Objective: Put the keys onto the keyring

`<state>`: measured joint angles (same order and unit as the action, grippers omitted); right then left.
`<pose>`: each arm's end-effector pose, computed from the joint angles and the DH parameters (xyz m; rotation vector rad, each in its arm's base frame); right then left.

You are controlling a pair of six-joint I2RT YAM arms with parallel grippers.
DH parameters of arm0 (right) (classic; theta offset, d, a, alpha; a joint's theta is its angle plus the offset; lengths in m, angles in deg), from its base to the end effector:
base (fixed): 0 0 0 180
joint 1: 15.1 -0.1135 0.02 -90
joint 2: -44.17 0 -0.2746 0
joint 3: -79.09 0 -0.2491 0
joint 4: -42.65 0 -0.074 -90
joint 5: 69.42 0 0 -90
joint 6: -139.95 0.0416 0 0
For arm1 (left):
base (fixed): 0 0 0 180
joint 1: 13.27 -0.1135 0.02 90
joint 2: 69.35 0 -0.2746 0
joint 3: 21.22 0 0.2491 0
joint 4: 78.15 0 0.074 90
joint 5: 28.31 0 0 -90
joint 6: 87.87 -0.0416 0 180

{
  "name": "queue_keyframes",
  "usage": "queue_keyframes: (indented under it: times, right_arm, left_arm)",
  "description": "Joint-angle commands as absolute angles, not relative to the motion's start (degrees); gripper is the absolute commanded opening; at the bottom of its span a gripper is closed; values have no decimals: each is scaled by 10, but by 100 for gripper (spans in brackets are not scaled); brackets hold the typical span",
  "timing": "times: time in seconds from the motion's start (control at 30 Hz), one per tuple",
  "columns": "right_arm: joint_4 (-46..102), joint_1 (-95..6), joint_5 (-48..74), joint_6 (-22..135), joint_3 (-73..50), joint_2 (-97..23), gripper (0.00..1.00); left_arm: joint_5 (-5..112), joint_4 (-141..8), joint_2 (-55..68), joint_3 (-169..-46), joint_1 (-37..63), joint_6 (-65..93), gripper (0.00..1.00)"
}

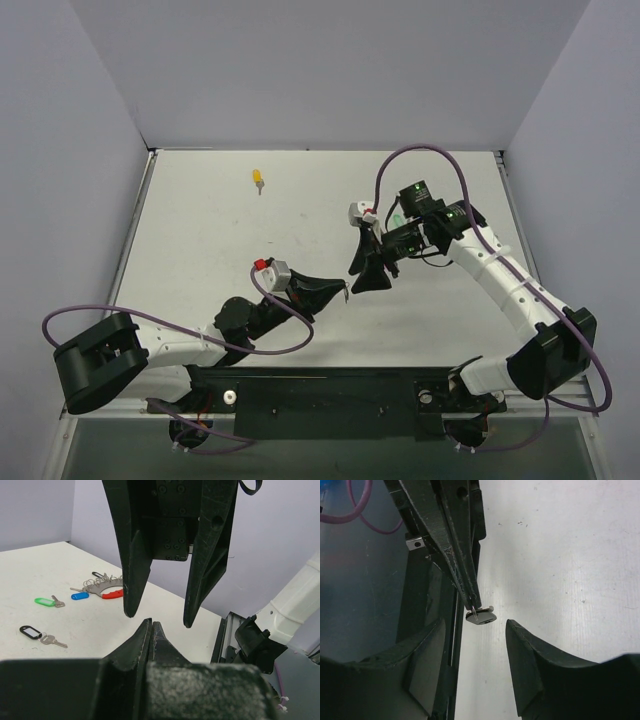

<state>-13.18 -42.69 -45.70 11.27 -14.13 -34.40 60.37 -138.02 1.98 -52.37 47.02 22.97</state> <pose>0.2246 0.1603 0.3512 -1.5337 1.4133 1.2381 0.1138 -0.2013 0.2519 0.4678 1.2405 -1.2357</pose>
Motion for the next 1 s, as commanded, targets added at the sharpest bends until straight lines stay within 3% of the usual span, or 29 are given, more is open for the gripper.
queue_keyframes:
  times: [0.0, 0.97]
  right_arm:
    - [-189, -436, -500, 21, -141, -352, 46]
    - [-226, -442, -519, -45, -140, -367, 15]
  left_arm:
    - [595, -1524, 18, -549, 473, 234, 0]
    - [579, -1534, 30, -556, 476, 241, 0]
